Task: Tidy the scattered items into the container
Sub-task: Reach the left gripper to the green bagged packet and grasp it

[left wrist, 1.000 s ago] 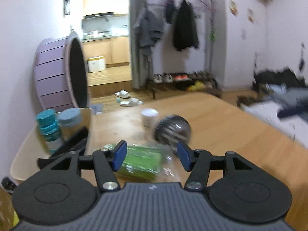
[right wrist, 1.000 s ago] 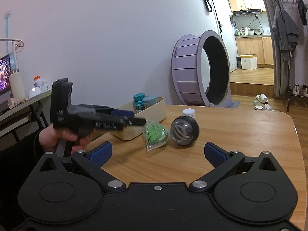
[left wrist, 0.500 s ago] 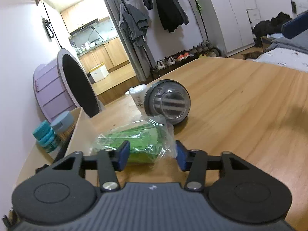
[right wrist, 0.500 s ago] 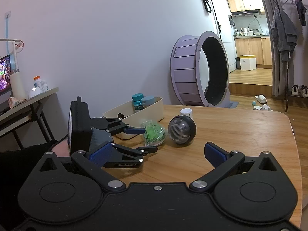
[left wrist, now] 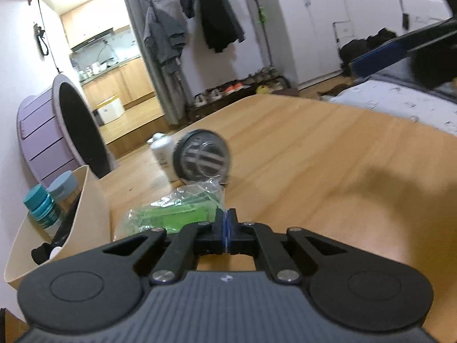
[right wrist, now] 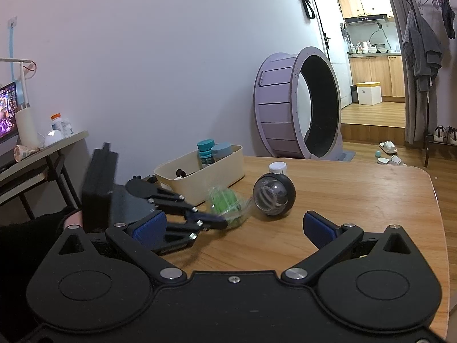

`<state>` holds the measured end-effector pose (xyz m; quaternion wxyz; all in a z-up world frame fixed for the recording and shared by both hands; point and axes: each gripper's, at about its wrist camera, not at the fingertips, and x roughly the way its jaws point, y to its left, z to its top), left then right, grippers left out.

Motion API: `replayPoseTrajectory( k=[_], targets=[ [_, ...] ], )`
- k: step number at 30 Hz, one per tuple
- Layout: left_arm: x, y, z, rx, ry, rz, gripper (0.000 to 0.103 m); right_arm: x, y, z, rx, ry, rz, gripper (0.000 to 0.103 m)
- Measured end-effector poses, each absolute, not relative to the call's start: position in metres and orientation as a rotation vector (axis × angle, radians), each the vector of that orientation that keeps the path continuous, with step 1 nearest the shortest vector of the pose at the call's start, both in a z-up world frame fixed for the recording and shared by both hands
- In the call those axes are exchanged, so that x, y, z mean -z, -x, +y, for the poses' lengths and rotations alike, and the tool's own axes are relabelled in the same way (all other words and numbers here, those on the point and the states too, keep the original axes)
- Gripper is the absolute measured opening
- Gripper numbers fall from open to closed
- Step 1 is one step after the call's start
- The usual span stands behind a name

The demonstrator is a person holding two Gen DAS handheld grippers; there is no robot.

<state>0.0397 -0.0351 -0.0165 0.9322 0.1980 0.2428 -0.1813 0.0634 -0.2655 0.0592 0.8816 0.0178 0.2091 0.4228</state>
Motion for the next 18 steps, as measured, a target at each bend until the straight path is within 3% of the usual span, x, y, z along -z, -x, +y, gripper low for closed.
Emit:
replayPoseTrajectory(
  k=[5, 15, 18],
  targets=[
    [0.006, -0.024, -0.036, 0.485, -0.316, 0.517, 0.002, -0.061, -0.062, -0.266, -0.877, -0.042, 0.430, 0.103],
    [-0.006, -0.040, -0.011, 0.460, -0.129, 0.531, 0.015, -0.061, -0.063, -0.265, -0.872, -0.040, 0.429, 0.103],
    [0.000, -0.054, 0.005, 0.364, -0.062, 0.563, 0.030, -0.061, -0.063, -0.266, -0.870, -0.042, 0.431, 0.103]
  ],
)
